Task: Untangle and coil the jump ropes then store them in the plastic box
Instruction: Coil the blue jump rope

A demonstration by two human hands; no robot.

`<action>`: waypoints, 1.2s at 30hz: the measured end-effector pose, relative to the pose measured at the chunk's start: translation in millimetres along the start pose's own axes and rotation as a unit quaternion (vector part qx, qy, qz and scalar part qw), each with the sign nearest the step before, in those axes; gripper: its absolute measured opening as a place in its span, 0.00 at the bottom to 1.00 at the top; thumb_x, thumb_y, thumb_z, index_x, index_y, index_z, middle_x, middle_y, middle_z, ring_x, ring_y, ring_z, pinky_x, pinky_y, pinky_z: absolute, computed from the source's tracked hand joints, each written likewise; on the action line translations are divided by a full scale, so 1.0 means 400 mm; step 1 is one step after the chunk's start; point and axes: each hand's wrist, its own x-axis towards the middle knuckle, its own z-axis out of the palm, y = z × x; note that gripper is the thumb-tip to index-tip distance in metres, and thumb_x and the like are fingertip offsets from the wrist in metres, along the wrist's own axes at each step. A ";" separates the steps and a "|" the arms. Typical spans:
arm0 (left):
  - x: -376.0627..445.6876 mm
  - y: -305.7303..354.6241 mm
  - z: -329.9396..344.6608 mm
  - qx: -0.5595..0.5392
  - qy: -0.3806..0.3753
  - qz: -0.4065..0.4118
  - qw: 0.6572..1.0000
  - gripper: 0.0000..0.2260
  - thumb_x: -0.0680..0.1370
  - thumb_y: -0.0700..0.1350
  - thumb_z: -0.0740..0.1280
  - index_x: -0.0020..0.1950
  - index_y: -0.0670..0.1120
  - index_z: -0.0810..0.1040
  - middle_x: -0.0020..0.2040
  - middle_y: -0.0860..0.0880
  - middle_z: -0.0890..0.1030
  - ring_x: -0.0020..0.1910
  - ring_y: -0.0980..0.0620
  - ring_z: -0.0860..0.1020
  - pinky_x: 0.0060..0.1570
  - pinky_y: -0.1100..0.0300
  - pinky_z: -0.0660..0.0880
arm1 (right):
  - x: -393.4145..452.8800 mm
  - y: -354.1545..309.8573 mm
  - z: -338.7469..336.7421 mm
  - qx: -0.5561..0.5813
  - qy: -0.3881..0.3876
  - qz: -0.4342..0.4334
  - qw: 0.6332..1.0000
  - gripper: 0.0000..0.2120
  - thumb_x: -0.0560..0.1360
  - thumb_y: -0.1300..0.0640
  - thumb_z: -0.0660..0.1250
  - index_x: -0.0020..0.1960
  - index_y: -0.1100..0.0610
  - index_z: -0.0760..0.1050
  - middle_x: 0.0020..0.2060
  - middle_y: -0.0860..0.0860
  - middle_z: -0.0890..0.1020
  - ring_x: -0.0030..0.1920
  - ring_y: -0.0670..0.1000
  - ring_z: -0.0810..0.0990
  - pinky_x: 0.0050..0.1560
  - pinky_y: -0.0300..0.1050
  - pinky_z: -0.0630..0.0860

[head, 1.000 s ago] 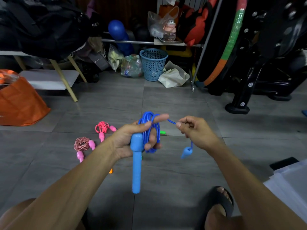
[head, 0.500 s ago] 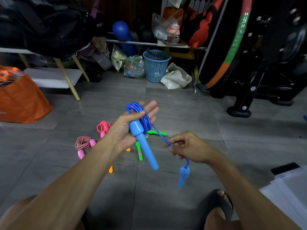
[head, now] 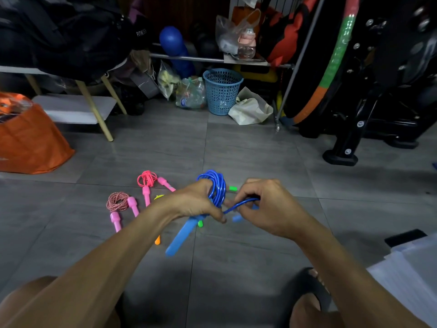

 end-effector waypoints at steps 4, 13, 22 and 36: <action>-0.013 0.019 0.016 0.038 -0.085 -0.017 0.995 0.05 0.63 0.36 0.69 0.37 0.45 0.79 0.32 0.49 0.80 0.34 0.53 0.76 0.42 0.55 0.73 | 0.001 -0.019 0.001 -0.042 -0.021 0.002 0.999 0.17 0.65 0.60 0.69 0.52 0.47 0.75 0.35 0.35 0.75 0.35 0.40 0.74 0.36 0.32 0.68; -0.033 0.041 0.007 0.049 -0.209 -0.028 0.976 0.07 0.70 0.35 0.66 0.37 0.44 0.81 0.36 0.49 0.83 0.40 0.56 0.80 0.48 0.63 0.73 | 0.003 -0.034 -0.002 -0.098 -0.108 -0.018 0.989 0.14 0.67 0.55 0.67 0.53 0.47 0.79 0.33 0.40 0.70 0.36 0.41 0.71 0.38 0.39 0.68; -0.041 0.047 0.001 0.092 -0.198 -0.021 0.976 0.06 0.66 0.37 0.73 0.39 0.46 0.84 0.36 0.51 0.83 0.38 0.55 0.79 0.50 0.53 0.75 | 0.003 -0.014 -0.018 -0.077 -0.190 0.017 0.979 0.14 0.64 0.45 0.76 0.45 0.49 0.78 0.35 0.41 0.72 0.37 0.39 0.70 0.36 0.33 0.64; -0.058 0.036 0.024 0.136 0.132 0.085 0.978 0.14 0.62 0.44 0.77 0.43 0.53 0.77 0.35 0.50 0.81 0.32 0.57 0.76 0.33 0.59 0.74 | -0.001 0.014 -0.031 0.159 -0.107 0.137 0.972 0.09 0.72 0.55 0.72 0.38 0.60 0.78 0.32 0.53 0.75 0.32 0.48 0.73 0.35 0.45 0.70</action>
